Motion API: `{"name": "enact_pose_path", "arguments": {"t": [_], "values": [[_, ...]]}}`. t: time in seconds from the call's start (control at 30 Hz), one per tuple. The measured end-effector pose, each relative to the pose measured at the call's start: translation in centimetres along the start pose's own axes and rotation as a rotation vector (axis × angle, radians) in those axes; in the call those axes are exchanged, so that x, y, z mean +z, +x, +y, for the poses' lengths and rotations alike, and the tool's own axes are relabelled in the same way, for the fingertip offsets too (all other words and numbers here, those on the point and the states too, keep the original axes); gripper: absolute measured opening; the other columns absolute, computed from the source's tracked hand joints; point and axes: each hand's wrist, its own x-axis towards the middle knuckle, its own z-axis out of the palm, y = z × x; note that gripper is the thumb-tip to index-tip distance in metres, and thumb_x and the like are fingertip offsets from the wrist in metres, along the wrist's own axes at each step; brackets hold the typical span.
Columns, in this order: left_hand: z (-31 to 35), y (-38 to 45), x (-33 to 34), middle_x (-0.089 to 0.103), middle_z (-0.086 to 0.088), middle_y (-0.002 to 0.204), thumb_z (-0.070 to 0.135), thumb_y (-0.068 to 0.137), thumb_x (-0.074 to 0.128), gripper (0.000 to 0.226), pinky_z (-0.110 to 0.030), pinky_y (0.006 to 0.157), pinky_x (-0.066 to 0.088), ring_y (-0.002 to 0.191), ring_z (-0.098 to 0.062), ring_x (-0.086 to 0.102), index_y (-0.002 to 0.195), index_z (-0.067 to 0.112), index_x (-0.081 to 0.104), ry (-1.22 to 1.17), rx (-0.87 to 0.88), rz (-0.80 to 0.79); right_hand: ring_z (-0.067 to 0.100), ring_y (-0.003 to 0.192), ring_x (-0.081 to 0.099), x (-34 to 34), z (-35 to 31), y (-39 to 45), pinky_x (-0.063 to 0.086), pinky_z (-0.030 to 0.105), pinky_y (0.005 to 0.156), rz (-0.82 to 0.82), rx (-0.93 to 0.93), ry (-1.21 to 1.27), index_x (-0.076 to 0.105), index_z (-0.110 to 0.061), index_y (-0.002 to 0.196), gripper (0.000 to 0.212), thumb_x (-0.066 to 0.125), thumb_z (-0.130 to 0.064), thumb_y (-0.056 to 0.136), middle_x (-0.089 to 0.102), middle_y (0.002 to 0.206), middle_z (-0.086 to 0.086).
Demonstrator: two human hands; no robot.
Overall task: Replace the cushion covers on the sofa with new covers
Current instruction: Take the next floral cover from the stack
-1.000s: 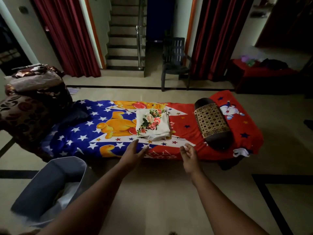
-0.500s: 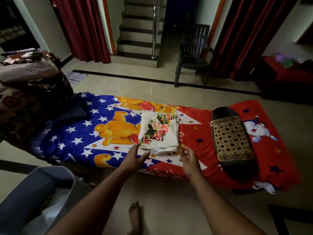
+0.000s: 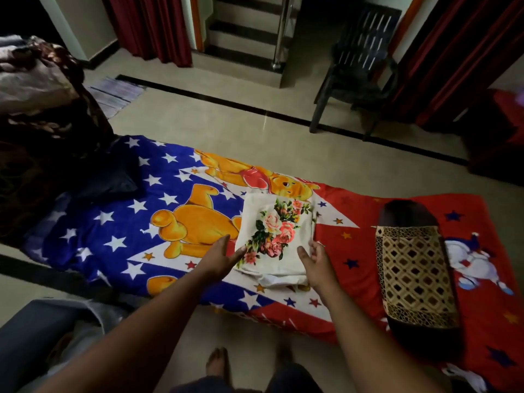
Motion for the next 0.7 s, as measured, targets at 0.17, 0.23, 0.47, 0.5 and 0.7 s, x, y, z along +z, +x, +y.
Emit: {"name": "enact_pose_path", "arguments": {"t": [0.17,0.23,0.47,0.5,0.7], "values": [[0.9,6.0,1.6,0.030,-0.009,0.164,0.066,0.091,0.054,0.087,-0.046,0.112,0.038,0.146,-0.029,0.036,0.160,0.020,0.025,-0.019,-0.074,0.005,0.023,0.131,0.046,1.6,2.2,8.7,0.045,0.043,0.106,-0.084,0.057,-0.060,0.045,-0.022,0.145,0.064,0.062,-0.054,0.093,0.045,0.149,0.007],[0.7,8.2,2.5,0.033,-0.008,0.163,0.069,0.089,0.053,0.088,-0.045,0.110,0.039,0.145,-0.028,0.038,0.159,0.022,0.028,-0.039,-0.116,0.022,0.024,0.131,0.048,2.3,3.4,12.0,0.045,0.042,0.105,-0.128,0.086,-0.089,0.045,-0.022,0.145,0.064,0.061,-0.056,0.093,0.046,0.148,0.007],[-0.3,16.8,9.7,0.047,0.001,0.146,0.046,0.098,0.060,0.071,-0.025,0.099,0.036,0.135,-0.019,0.046,0.154,0.010,0.037,-0.014,-0.291,0.028,0.024,0.131,0.048,2.9,9.5,22.2,0.043,0.035,0.097,-0.274,0.230,-0.153,0.045,-0.022,0.145,0.061,0.063,-0.051,0.095,0.047,0.147,0.005],[-0.6,18.0,10.9,0.046,-0.003,0.150,0.045,0.098,0.061,0.071,-0.025,0.100,0.035,0.137,-0.020,0.045,0.155,0.010,0.036,0.010,-0.308,0.008,0.025,0.130,0.048,3.0,10.7,23.2,0.044,0.036,0.098,-0.286,0.256,-0.172,0.045,-0.023,0.145,0.061,0.064,-0.051,0.094,0.047,0.147,0.005],[-3.1,22.4,15.9,0.036,-0.009,0.161,0.055,0.095,0.061,0.081,-0.033,0.113,0.031,0.146,-0.024,0.036,0.158,0.015,0.029,0.060,-0.368,-0.124,0.029,0.132,0.050,4.1,16.8,26.7,0.047,0.046,0.105,-0.278,0.407,-0.281,0.044,-0.022,0.146,0.067,0.068,-0.052,0.090,0.045,0.150,0.009]]}}
